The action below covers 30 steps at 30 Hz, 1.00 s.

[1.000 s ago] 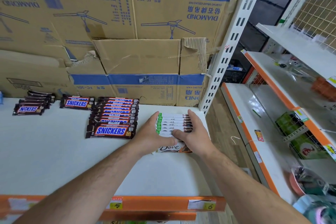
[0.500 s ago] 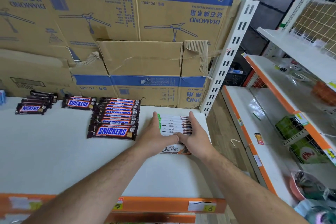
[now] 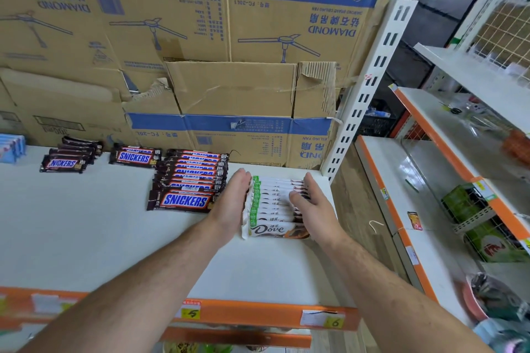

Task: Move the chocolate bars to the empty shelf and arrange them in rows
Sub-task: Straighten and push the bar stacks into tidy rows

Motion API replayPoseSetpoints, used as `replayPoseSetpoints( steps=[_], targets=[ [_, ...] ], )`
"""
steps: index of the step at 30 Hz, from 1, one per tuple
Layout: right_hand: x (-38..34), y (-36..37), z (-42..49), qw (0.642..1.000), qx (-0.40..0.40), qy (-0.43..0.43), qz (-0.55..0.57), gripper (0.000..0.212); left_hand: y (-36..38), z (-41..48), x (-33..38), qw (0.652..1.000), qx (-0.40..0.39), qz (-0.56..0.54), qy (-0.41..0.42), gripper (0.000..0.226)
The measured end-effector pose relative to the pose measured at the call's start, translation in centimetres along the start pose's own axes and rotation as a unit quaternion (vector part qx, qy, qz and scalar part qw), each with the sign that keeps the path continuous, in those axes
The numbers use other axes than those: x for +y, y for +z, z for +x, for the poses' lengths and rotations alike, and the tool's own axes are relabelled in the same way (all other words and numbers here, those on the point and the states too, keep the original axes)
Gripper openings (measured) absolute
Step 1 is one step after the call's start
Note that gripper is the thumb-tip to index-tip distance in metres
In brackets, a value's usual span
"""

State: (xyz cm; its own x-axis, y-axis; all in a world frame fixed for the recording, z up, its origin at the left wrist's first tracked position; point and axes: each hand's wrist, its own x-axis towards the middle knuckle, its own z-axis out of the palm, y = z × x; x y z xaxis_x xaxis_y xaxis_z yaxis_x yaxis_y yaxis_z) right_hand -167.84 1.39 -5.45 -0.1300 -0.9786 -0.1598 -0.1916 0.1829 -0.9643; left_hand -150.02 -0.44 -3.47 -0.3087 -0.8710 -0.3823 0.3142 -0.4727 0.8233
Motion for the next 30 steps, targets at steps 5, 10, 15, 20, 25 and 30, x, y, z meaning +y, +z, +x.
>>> replayPoseSetpoints(
  steps=[5, 10, 15, 20, 25, 30],
  targets=[
    [0.1, 0.5, -0.1, 1.0, 0.018, -0.005, -0.014, 0.065, 1.6, -0.3, -0.8, 0.999, -0.033, -0.002, 0.016, 0.067],
    [0.0, 0.6, -0.2, 0.999, 0.019, -0.007, -0.04, 0.068, 1.5, 0.3, -1.3, 0.999, -0.013, 0.018, 0.039, 0.064],
    [-0.2, 0.4, -0.3, 0.998, 0.014, -0.006, -0.06, 0.07, 0.9, 0.6, -1.5, 0.999, 0.018, 0.019, 0.038, 0.057],
    [-0.2, 0.3, -0.5, 0.996, 0.019, -0.032, -0.077, 0.065, 0.8, 0.4, -1.1, 0.999, 0.019, 0.025, 0.04, 0.042],
    [-0.1, 0.3, -0.6, 0.997, 0.036, -0.03, -0.064, 0.074, 0.9, 0.1, -0.7, 0.999, 0.015, 0.033, 0.011, 0.061],
    [-0.1, 0.3, -0.8, 0.994, 0.039, -0.038, -0.097, 0.074, 0.9, 0.0, -0.5, 0.999, 0.012, 0.036, -0.001, 0.058]
  ],
)
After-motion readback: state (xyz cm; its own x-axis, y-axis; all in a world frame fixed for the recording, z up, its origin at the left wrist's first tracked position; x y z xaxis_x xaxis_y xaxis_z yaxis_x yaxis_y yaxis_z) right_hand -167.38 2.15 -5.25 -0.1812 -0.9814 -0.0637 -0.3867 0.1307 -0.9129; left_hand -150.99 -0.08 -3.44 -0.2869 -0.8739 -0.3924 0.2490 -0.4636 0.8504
